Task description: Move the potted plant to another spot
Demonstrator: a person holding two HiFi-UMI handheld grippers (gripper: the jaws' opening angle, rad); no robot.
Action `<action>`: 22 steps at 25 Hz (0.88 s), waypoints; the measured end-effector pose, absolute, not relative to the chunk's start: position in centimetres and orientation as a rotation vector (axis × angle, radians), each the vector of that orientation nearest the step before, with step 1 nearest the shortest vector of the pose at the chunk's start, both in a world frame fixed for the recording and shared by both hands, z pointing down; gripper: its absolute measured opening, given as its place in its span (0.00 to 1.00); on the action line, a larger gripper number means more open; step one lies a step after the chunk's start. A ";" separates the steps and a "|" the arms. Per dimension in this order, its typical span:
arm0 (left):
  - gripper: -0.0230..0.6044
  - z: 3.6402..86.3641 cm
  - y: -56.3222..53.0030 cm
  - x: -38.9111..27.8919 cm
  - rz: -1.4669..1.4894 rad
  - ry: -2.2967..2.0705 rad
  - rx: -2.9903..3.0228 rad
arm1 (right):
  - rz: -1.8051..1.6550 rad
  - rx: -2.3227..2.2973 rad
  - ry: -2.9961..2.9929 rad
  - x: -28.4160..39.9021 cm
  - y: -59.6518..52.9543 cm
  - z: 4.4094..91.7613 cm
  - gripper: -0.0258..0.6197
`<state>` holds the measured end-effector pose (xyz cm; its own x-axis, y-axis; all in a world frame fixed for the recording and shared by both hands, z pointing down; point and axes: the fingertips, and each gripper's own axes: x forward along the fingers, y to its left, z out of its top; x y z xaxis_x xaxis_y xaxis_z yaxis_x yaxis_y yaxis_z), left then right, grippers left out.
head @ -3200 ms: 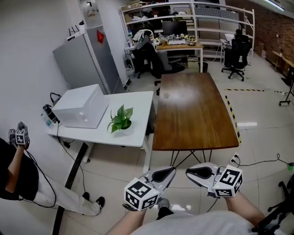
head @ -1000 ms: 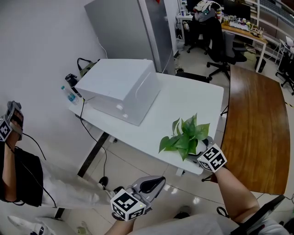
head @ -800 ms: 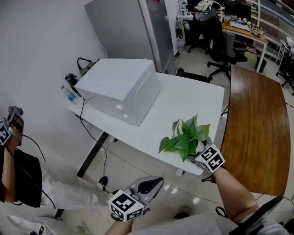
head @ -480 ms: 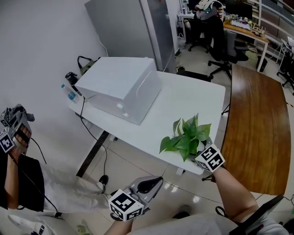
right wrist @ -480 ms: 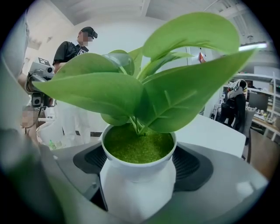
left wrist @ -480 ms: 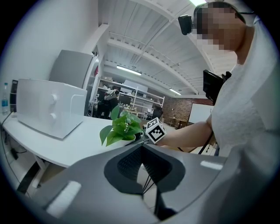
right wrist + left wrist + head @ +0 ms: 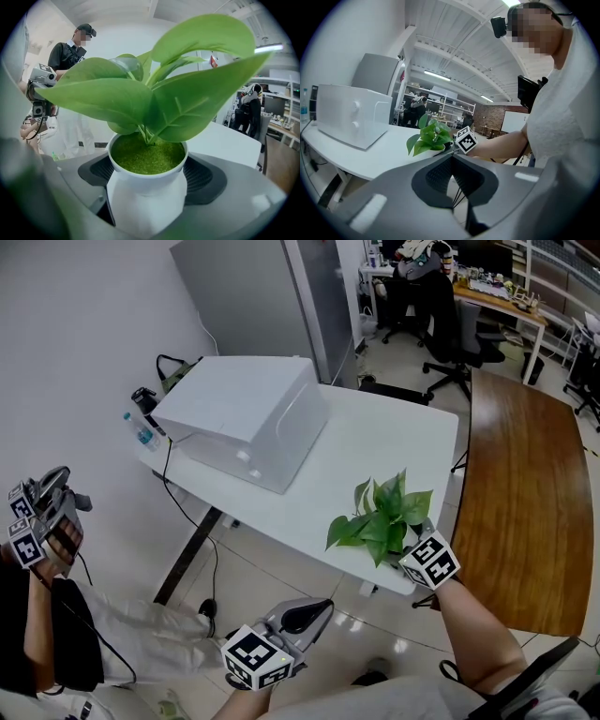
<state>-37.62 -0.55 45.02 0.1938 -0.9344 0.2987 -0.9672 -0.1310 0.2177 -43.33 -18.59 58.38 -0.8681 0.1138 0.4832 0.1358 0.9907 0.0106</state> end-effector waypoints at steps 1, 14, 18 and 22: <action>0.01 45.1 -0.6 -37.5 0.127 -1.787 2.120 | -0.060 -0.172 -2.635 -43.2 -18.7 58.4 0.75; 0.01 44.5 -2.9 -36.1 0.122 -1.732 2.188 | -0.065 -0.090 -2.674 -40.3 -20.4 55.9 0.75; 0.01 44.0 -3.9 -34.1 0.126 -1.688 2.235 | -0.054 -0.044 -2.673 -37.5 -21.0 55.2 0.75; 0.01 43.6 -5.5 -33.0 0.127 -1.620 2.294 | 0.008 0.023 -2.691 -35.3 -22.3 54.1 0.75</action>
